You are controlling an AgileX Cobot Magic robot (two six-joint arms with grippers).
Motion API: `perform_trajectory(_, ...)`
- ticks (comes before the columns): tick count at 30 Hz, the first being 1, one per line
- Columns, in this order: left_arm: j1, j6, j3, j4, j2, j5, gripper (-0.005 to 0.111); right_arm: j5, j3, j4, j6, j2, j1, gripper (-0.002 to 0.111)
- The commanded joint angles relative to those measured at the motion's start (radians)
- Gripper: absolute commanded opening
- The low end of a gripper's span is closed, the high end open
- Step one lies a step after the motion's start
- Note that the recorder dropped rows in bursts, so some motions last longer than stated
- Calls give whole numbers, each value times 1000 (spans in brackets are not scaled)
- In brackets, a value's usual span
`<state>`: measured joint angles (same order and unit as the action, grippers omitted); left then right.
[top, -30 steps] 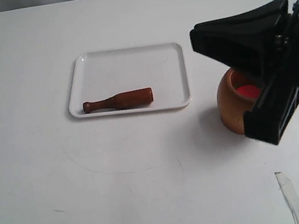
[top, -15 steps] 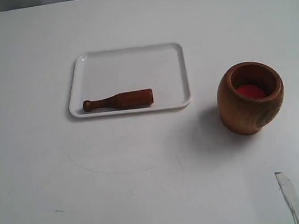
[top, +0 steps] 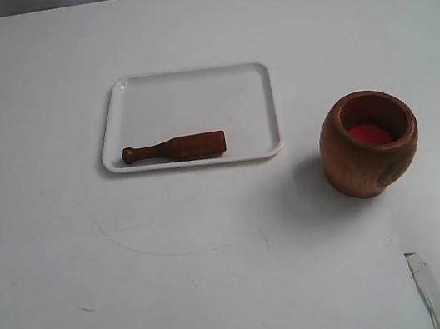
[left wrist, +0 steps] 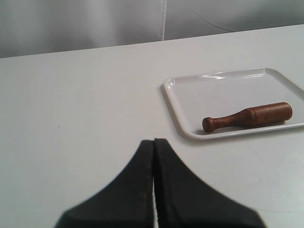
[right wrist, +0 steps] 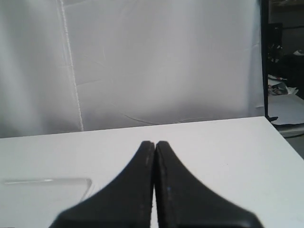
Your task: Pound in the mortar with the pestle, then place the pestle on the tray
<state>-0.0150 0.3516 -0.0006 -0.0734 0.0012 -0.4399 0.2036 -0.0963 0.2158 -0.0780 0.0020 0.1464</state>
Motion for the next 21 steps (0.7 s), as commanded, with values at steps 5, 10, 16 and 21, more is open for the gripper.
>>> perform_trajectory(5, 8, -8, 1, 7, -1, 3, 0, -42, 44, -7, 0, -2, -8, 0)
perform_trajectory(10, 8, -8, 1, 7, -1, 3, 0, -80, 96, -16, 5, -2, -8, 0)
perform_trajectory(16, 8, -8, 1, 7, -1, 3, 0, -68, 96, -167, 1, -2, -8, 0)
perform_trajectory(21, 8, -8, 1, 7, -1, 3, 0, -68, 96, -216, 4, -2, -10, 0)
